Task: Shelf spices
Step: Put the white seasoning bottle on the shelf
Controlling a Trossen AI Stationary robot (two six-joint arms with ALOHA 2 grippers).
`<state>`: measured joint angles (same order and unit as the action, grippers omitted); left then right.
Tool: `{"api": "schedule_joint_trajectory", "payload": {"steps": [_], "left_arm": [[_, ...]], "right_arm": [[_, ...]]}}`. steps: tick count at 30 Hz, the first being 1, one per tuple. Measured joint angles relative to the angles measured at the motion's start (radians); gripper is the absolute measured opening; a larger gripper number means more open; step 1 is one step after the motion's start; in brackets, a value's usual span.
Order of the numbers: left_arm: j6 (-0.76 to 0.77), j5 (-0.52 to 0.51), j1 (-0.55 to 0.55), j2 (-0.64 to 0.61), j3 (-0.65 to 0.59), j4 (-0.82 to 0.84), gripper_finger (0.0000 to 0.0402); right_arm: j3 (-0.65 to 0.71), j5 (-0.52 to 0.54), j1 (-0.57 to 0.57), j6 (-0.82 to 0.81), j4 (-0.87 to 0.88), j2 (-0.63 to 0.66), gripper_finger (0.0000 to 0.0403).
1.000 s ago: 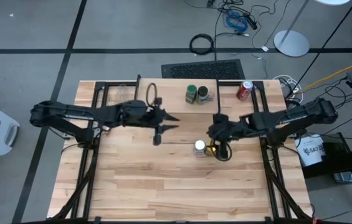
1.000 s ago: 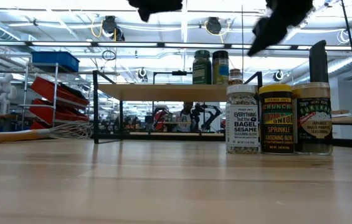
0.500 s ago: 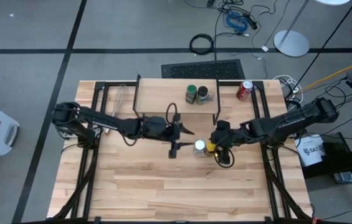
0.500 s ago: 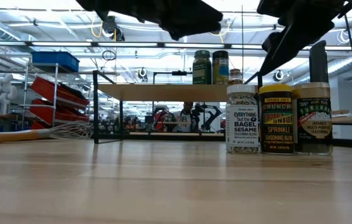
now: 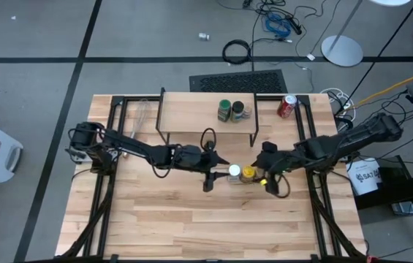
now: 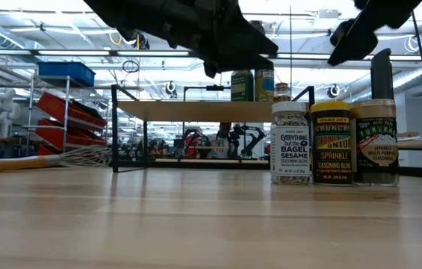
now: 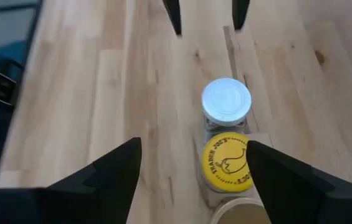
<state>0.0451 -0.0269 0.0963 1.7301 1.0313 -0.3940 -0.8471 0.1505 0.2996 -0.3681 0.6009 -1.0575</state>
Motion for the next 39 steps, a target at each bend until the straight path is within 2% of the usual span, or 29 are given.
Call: {"api": "schedule_joint_trajectory", "payload": {"steps": [8, 15, 22, 31, 39], "left_arm": [[0.003, -0.025, 0.025, 0.04, 0.0, -0.066, 0.027], [0.001, -0.086, 0.037, 0.107, 0.0, -0.109, 0.0305], [-0.046, -0.126, 0.033, 0.185, 0.002, -0.204, 0.0311], [-0.057, -0.153, -0.004, 0.266, 0.05, -0.19, 0.0312], [-0.059, -0.122, -0.007, 0.323, 0.101, -0.189, 0.0298]], "right_arm": [[0.0, 0.001, 0.032, -0.086, 0.014, 0.121, 0.0276], [0.0, 0.001, 0.044, -0.102, 0.022, 0.15, 0.0276], [0.0, 0.001, 0.044, -0.094, 0.037, 0.147, 0.0276], [0.0, 0.002, 0.043, -0.08, 0.039, 0.147, 0.0276], [0.0, 0.008, 0.043, -0.038, 0.04, 0.147, 0.0276]]}}
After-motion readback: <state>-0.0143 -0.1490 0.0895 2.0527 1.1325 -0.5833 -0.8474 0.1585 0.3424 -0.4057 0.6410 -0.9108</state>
